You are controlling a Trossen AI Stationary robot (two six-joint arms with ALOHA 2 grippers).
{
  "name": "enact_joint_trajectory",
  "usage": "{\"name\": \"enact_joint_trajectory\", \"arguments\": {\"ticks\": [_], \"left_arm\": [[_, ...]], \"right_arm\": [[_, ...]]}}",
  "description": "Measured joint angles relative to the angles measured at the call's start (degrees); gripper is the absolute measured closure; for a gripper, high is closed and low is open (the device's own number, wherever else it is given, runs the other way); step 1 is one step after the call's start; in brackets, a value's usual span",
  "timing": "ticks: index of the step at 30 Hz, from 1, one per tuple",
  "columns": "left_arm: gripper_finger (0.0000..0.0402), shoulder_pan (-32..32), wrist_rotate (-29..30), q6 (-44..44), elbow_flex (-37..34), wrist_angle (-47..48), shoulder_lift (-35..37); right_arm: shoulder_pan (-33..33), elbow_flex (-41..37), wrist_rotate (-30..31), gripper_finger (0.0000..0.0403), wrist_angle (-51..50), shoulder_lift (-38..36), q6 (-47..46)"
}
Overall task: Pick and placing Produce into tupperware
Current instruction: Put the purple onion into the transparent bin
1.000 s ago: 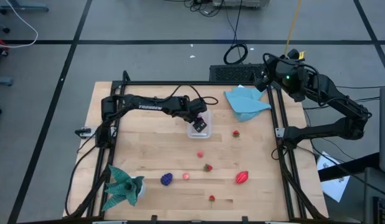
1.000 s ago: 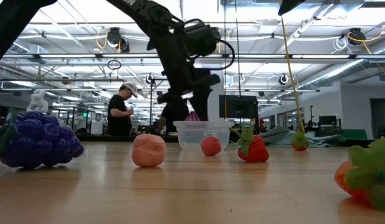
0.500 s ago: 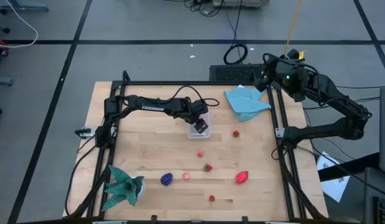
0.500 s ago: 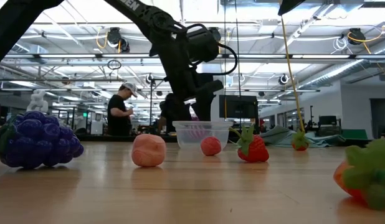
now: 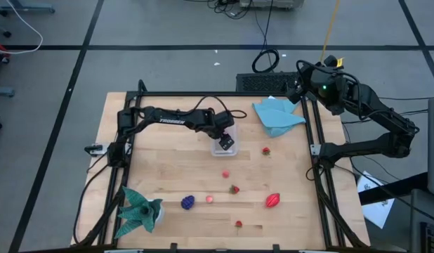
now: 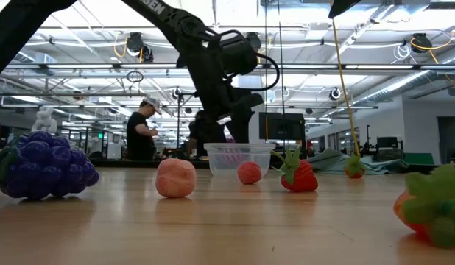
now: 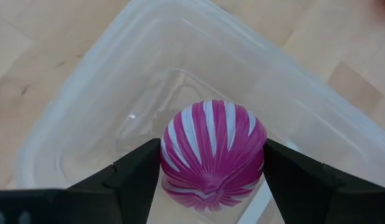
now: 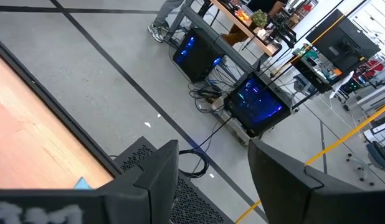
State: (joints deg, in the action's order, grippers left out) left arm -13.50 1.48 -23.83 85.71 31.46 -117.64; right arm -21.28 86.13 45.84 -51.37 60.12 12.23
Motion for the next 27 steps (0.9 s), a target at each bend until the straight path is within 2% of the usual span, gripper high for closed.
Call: {"name": "enact_joint_trajectory", "arguments": {"ticks": [13, 20, 27], "left_arm": [[0.0130, -0.39, 0.10, -0.11, 0.00, 0.18, 0.55], [0.0131, -0.31, 4.25, 1.13, 0.04, -0.22, 3.58], [0.0131, 1.52, 5.94, 3.07, 0.07, -0.37, 4.04]], "right_arm": [[0.00, 0.00, -2.59, 0.0220, 0.00, 0.00, 0.00], [0.00, 0.00, -2.65, 0.0220, -0.39, 0.00, 0.07], [0.00, 0.00, -2.64, 0.0220, -0.80, 0.00, 0.44]]}}
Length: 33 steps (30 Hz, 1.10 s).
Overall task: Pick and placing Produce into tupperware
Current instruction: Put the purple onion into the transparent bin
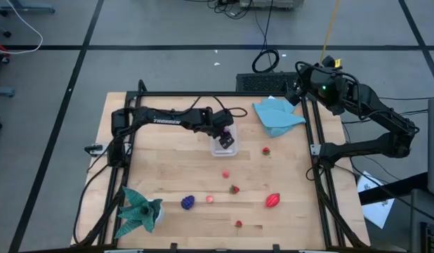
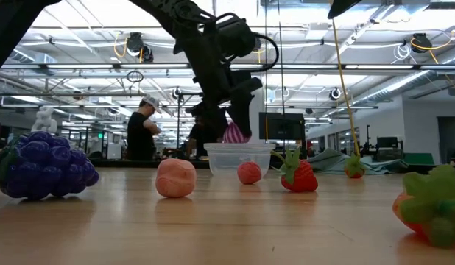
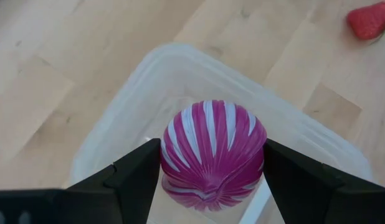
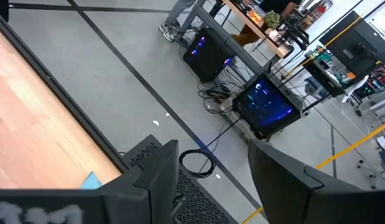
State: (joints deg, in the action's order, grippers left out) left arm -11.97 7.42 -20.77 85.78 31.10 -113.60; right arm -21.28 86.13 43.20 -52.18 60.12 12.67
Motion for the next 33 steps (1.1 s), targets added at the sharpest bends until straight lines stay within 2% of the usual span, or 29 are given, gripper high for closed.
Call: {"name": "enact_joint_trajectory", "arguments": {"ticks": [6, 17, 33], "left_arm": [[0.0131, 1.37, 1.76, 2.79, 0.00, -1.13, 0.00], [0.0131, 1.89, -0.38, 2.65, 0.00, 1.79, -0.02], [0.0131, 1.84, -0.39, -1.95, -1.45, 0.95, -0.35]], "right_arm": [[0.00, 0.00, 0.00, 0.0220, -0.01, 0.00, 0.00], [0.00, 0.00, 0.00, 0.0220, -0.03, 0.00, 0.00], [0.00, 0.00, 0.00, 0.0220, -1.00, 0.00, -0.20]]}}
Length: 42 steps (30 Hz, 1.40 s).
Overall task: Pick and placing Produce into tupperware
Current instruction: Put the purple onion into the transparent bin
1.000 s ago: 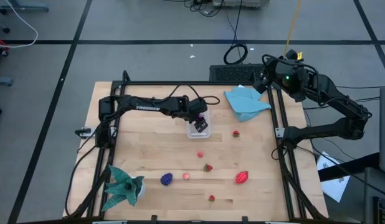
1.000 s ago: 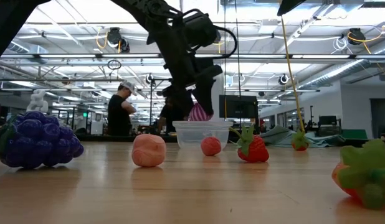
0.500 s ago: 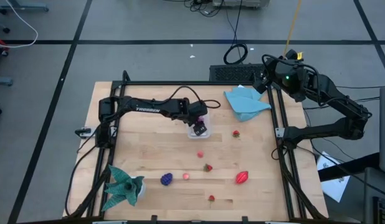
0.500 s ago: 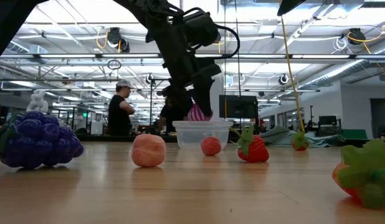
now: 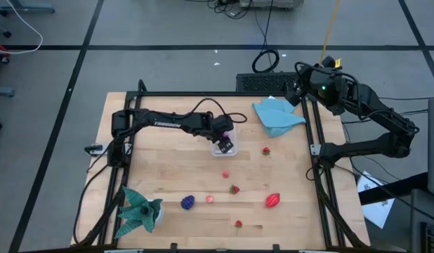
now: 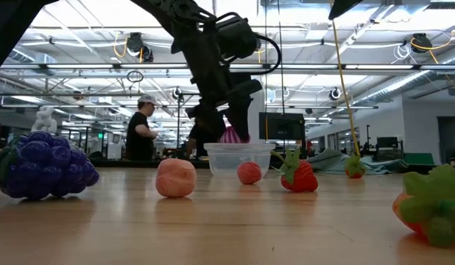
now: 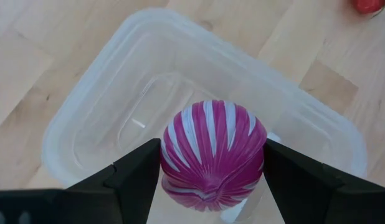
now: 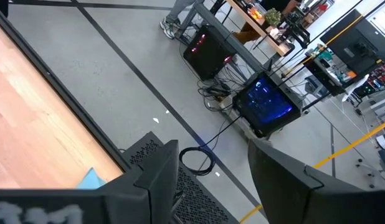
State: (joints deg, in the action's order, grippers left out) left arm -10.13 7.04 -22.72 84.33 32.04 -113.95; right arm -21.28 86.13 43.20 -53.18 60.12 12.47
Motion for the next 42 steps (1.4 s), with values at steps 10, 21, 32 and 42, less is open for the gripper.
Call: {"name": "enact_joint_trajectory", "arguments": {"ticks": [10, 21, 32, 42], "left_arm": [[0.0131, 0.00, 0.36, 3.38, -0.21, 0.42, -0.04], [0.0131, 0.00, 0.54, 3.11, -0.21, 0.82, -0.04], [0.0131, 0.00, 2.13, 2.71, -0.19, 0.82, -0.04], [0.0130, 0.07, 2.15, 2.03, -0.19, 0.72, -0.04]], "right_arm": [[0.00, 0.00, 0.00, 0.0220, -0.45, 0.00, 0.00], [0.00, 0.00, 0.00, 0.0220, -0.45, 0.00, 0.00], [0.00, 0.00, -0.02, 0.0220, -0.43, 0.00, -0.04], [0.00, 0.00, -0.02, 0.0220, -0.44, 0.00, -0.04]]}}
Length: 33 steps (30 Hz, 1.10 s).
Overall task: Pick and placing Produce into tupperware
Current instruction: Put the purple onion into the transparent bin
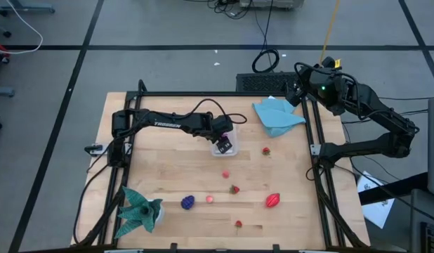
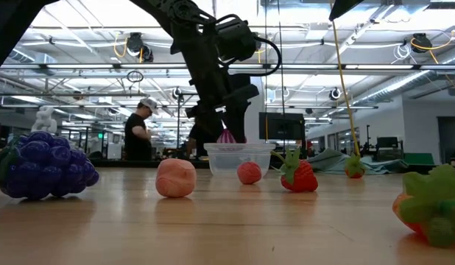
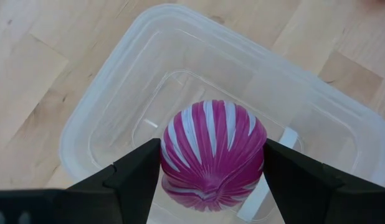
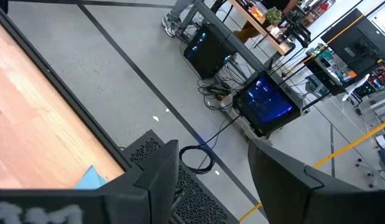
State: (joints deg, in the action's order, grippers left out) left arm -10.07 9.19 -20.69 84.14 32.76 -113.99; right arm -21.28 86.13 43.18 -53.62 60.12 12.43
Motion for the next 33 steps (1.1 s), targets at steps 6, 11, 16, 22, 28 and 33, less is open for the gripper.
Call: {"name": "enact_joint_trajectory", "arguments": {"ticks": [6, 11, 16, 22, 28, 33], "left_arm": [[0.0130, 0.00, 0.35, -0.20, 0.02, -0.01, 0.00], [0.0130, -0.02, 0.39, -0.73, 0.02, -0.01, 0.00], [0.0130, -0.02, 0.39, -1.06, 0.02, 0.01, 0.00], [0.0130, -0.05, 0.42, -1.53, 0.02, 0.10, 0.00], [0.0130, -0.59, 0.69, -2.76, -0.87, -0.02, 0.00], [0.0130, -0.63, 0.70, -3.84, -2.11, -0.02, 0.00]], "right_arm": [[0.00, 0.00, 0.00, 0.0220, -0.01, 0.00, 0.00], [0.00, 0.00, 0.00, 0.0220, 0.01, 0.00, 0.00], [0.00, 0.00, 0.00, 0.0220, -0.01, 0.00, 0.00], [0.00, 0.00, -0.01, 0.0220, 0.00, 0.00, 0.00], [0.00, 0.00, -0.02, 0.0220, 0.01, 0.00, 0.00], [0.00, 0.00, -0.02, 0.0220, 0.01, 0.00, 0.00]]}}
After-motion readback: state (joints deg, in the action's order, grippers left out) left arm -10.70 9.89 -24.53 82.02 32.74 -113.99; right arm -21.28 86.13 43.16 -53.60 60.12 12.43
